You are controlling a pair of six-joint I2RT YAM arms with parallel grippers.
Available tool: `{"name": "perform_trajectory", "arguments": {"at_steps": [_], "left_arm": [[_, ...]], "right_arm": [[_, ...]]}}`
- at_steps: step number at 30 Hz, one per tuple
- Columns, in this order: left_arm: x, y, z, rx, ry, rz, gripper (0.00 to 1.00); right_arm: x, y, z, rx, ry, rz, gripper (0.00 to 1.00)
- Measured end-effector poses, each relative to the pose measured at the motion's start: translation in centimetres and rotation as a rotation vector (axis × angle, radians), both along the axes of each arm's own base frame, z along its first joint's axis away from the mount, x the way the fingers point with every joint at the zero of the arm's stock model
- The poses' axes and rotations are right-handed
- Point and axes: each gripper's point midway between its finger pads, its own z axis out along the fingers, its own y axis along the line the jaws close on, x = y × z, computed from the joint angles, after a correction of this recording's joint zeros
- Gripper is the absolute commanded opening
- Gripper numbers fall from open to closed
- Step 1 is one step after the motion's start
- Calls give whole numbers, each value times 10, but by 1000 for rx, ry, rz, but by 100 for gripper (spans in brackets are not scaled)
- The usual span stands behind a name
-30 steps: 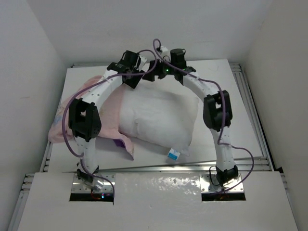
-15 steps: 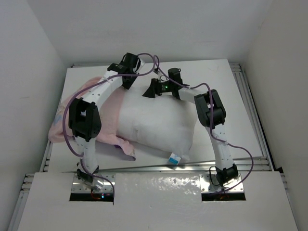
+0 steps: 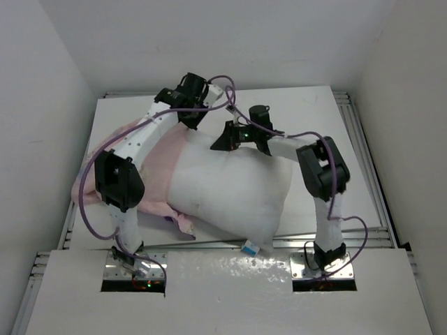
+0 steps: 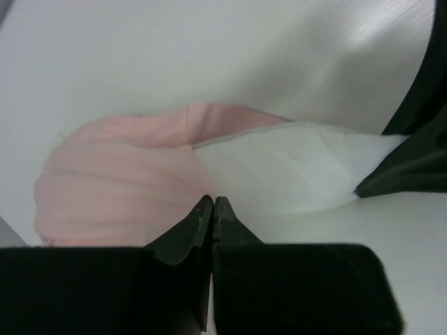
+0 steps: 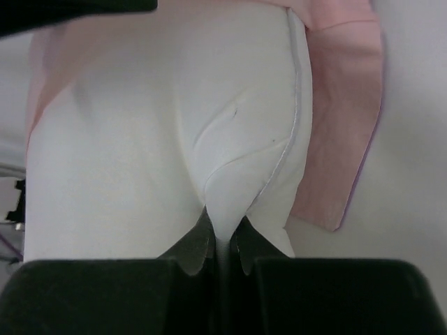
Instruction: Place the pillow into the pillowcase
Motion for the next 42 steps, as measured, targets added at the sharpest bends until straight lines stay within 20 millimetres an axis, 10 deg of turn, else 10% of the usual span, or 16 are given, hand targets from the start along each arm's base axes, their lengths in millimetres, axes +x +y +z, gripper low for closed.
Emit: {"name": "perform_trajectory", "arguments": {"at_steps": [8,15,24,42], "left_arm": [[-31,-62,86,-174,-166,-222,0],[-49,-101,119,-280,-227,-378,0],[-104,-161,125,-386,-158,-658,0],[-99,-169,139,-559,-228,-604,0]], "right_arm": [[-54,-38,95,-83,-379,-262,0],[-68,-46,147,-62,-654,-449,0],[-40,-55,143,-91,-695,-648,0],[29,-114,173,160,-490,-1154,0]]}}
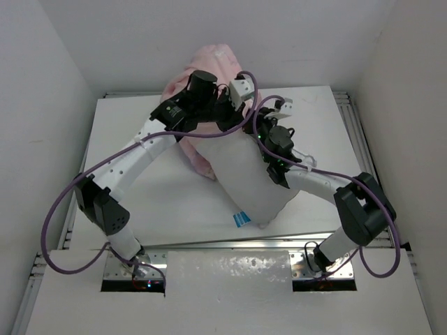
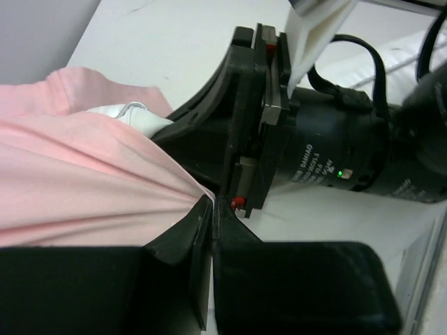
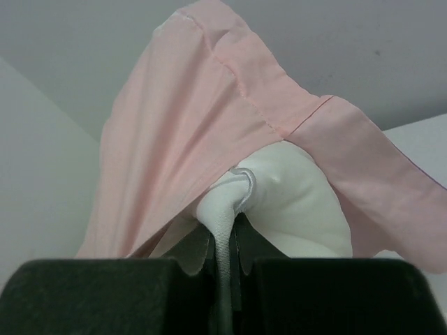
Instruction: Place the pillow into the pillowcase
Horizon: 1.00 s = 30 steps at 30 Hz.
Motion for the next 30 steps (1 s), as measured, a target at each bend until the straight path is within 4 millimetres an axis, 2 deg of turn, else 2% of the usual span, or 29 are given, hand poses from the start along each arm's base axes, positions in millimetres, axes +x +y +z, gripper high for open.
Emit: {"name": "perform_trajectory", "arguments": {"at_steps": [4,5,6,7,8,9,10,11,12,13,15,17,20,24,26,27,29,30], "left_arm": [[29,-8,-15,11,13,28,0],[38,-10,-19,11,14,36,3],[47,-11,-24,14,16,46,17],[51,-10,-31,22,23,52,47],[54,-10,-37,37,26,55,59],[57,-8,-43,51,31,72,70],[64,-5,-44,66,9,99,94],[71,-1,-42,73,-12,125,100],[78,4,-38,72,-29,159,100],[80,6,-35,70,-32,173,100],[77,7,-32,70,-31,177,100],[72,9,-27,75,-30,197,100],[61,26,-13,53,-35,276,100],[27,83,-6,-7,14,457,100],[14,113,-21,-37,81,551,100],[12,125,-35,-41,129,597,95],[11,140,-66,-30,225,661,80],[12,146,-85,-11,282,680,62]], "right_arm": [[9,-2,-18,62,43,-33,0],[11,-2,-21,77,50,-40,0],[13,-4,-24,88,56,-47,0],[16,-7,-27,98,64,-56,4],[18,-11,-29,109,73,-66,11],[20,-16,-32,118,84,-83,30],[22,-22,-36,128,97,-94,40],[25,-29,-40,130,109,-109,50],[27,-36,-44,136,122,-127,60],[31,-44,-46,134,130,-145,75],[42,-61,-46,114,144,-174,83],[54,-71,-51,56,185,-173,96],[68,-79,-66,-79,285,-112,99],[71,-89,-84,-307,419,-29,99],[67,-91,-87,-410,465,6,99],[64,-92,-88,-455,482,19,99],[58,-94,-91,-534,521,46,99],[54,-97,-91,-573,548,57,99]]}}
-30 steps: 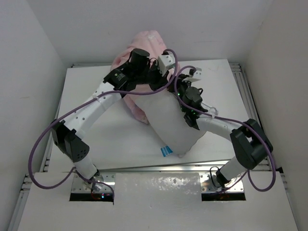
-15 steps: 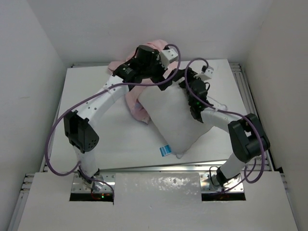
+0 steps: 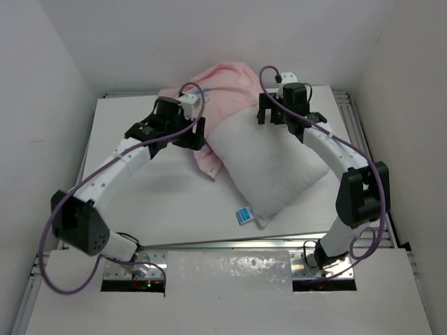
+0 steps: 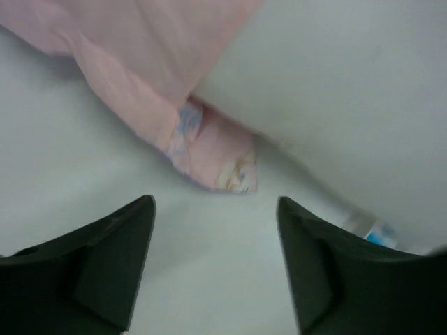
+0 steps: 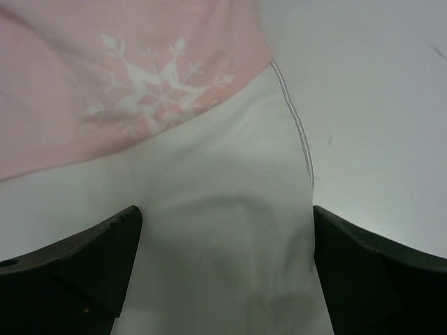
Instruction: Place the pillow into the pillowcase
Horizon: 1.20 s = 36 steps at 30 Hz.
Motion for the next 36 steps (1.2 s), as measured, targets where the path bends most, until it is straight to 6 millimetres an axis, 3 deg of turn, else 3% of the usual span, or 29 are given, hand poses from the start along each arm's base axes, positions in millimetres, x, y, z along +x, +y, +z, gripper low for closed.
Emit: {"name": "perform_trajectory", "arguments": {"at_steps": [2,3,5,6,9,14,17,19,22,25,28,32,36], "left_arm": [[3,1,-39,19,121,-7,42],[3,-1,-62,32,196,-20,40],[4,-7,-93,65,317,-66,44],[6,-9,-104,73,364,-82,53],[11,-17,-121,75,430,-138,65],[3,-17,-118,9,395,-167,73],[-4,-20,-112,-49,346,-178,76],[-3,-26,-106,-90,315,-186,79],[5,-36,-98,-134,271,-203,84],[11,-44,-93,-142,231,-207,86],[19,-52,-95,-135,193,-190,75],[30,-54,-118,-119,176,-143,53],[41,-54,-147,-116,201,-90,20]], "right_arm": [[-5,-5,5,-55,40,18,99],[-8,-7,8,-82,51,23,99],[-14,-14,9,-128,73,24,99],[-19,-20,12,-155,77,18,99],[-34,-34,14,-224,97,6,99],[-50,-22,39,-220,36,119,99],[-74,-4,42,-263,-24,217,99],[-98,17,28,-324,-40,303,99],[-134,48,-12,-396,-7,434,99],[-149,49,-43,-444,24,446,99],[-151,43,-57,-526,-11,394,99],[-149,49,-59,-572,-67,360,99],[-139,47,-69,-600,-70,311,97]]}}
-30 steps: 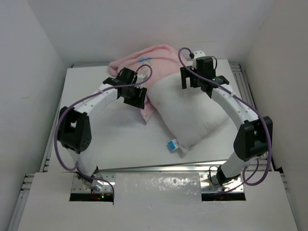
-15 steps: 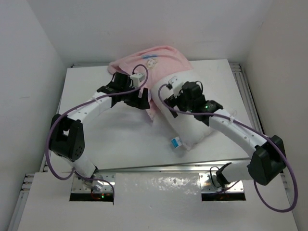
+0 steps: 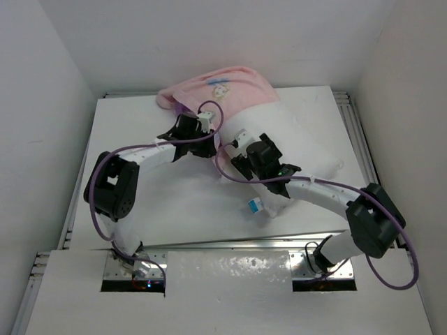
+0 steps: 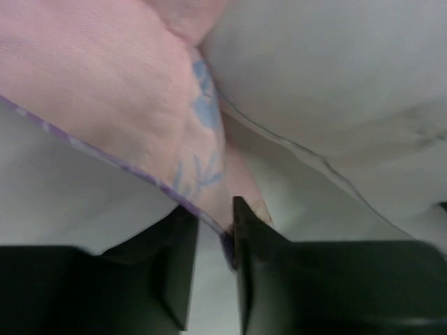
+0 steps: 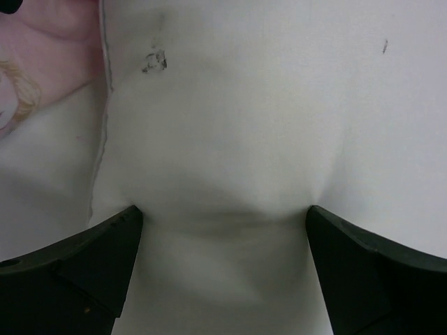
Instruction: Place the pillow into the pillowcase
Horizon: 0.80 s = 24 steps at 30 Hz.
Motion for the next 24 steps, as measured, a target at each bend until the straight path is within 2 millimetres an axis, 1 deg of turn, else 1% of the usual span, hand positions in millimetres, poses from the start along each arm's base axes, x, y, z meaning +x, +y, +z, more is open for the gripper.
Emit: {"name": "perform_trajectory", "arguments": {"at_steps": [1,2,3,4,5,6,8,10,13,16,18,21,24], "left_arm": [[3,0,-7,3,5,11,4],[6,-1,-12,2,10,21,0],[8,-1,-16,3,8,29,0],[10,-1,-19,4,5,33,0],[11,-1,-20,3,1,36,0],[11,-1,-19,1,-3,36,0],[12,-3,-15,-10,-21,21,0],[9,-5,-8,-19,-41,-10,0],[-3,-7,10,-31,-73,-81,0],[-11,-11,35,-50,-122,-173,0],[-15,-15,47,-63,-147,-237,0],[-21,-22,61,-82,-172,-328,0],[-24,-29,76,-112,-194,-404,0]], "right_arm": [[3,0,-4,-9,-1,-11,90],[5,0,-8,-17,-3,-18,79],[7,0,-13,-26,-1,-23,50],[9,0,-18,-35,0,-26,33],[11,1,-21,-35,-2,-32,8],[14,2,-24,-26,-4,-38,0],[20,6,-26,25,-6,-47,0],[27,9,-25,81,2,-53,0],[39,17,-12,199,3,-62,0],[47,25,5,323,-11,-72,0],[51,32,21,416,-41,-75,0],[58,46,50,564,-102,-76,0],[65,56,72,685,-151,-86,0]]}}
